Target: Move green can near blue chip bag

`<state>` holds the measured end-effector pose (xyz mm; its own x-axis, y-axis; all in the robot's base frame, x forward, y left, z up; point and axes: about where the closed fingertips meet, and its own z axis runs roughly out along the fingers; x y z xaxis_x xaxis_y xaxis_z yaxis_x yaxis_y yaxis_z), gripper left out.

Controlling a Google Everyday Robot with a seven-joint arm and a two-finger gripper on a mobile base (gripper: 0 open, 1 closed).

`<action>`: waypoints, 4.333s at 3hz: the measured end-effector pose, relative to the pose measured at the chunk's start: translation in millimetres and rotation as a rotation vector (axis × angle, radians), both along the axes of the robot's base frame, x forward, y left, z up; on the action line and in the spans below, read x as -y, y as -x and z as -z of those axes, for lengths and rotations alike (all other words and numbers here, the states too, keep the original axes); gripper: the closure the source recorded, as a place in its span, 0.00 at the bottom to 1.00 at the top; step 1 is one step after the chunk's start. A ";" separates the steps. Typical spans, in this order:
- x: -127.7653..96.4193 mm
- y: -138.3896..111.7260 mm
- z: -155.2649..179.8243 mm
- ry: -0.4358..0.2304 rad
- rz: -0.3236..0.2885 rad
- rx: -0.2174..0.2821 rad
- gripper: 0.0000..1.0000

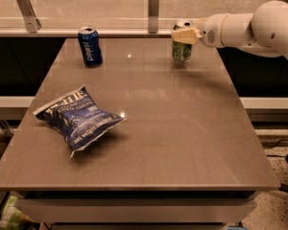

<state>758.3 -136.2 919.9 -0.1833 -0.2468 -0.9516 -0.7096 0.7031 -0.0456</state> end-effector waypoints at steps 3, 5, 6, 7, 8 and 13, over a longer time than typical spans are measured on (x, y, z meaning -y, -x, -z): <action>-26.9 62.1 -18.3 0.007 -0.028 0.024 1.00; -55.6 110.6 -11.2 -0.012 -0.026 0.016 1.00; -67.1 129.3 -7.7 -0.008 -0.021 0.001 1.00; -78.9 144.0 -4.4 -0.007 -0.013 -0.012 1.00; -91.6 158.2 -2.8 -0.012 0.006 -0.012 1.00; -160.9 201.8 25.5 -0.062 0.035 -0.042 1.00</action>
Offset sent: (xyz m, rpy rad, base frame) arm -0.0692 0.0213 0.0236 -0.0211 -0.0355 0.0198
